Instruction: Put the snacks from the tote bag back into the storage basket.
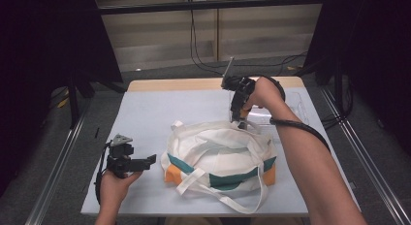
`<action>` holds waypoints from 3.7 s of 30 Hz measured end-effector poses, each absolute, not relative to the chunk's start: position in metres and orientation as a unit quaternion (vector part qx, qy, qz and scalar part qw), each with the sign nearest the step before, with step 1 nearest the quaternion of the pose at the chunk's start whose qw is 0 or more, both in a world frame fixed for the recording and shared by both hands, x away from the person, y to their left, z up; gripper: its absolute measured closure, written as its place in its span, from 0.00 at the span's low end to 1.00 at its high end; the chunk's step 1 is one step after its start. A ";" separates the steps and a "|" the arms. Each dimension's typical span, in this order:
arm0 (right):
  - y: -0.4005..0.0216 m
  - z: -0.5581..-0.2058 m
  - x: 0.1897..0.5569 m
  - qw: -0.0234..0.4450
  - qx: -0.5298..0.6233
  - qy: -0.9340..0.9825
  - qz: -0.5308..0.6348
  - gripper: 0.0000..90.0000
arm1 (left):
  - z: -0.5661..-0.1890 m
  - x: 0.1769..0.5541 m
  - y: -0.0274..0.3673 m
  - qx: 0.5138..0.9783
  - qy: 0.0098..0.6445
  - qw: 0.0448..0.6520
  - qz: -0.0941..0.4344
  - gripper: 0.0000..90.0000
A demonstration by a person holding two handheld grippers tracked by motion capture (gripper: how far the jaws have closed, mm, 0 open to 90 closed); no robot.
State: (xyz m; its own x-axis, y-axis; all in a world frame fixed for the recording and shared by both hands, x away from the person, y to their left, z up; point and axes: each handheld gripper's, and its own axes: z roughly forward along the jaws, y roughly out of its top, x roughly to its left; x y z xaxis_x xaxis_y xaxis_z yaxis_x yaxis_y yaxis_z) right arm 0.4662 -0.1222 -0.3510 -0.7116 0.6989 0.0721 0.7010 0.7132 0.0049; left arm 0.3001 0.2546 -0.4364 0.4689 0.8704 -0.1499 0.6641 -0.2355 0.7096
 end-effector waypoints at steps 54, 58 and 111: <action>-0.134 -0.355 0.470 0.034 -0.424 -0.904 -0.051 0.28 | -0.436 0.300 0.254 0.776 0.495 0.366 0.141 0.06; -0.133 -0.353 0.468 0.033 -0.420 -0.905 -0.049 0.25 | -0.436 0.300 0.254 0.776 0.493 0.366 0.140 0.06; -0.169 -0.320 0.422 0.017 -0.428 -0.902 -0.050 0.17 | -0.436 0.299 0.248 0.781 0.489 0.360 0.142 0.06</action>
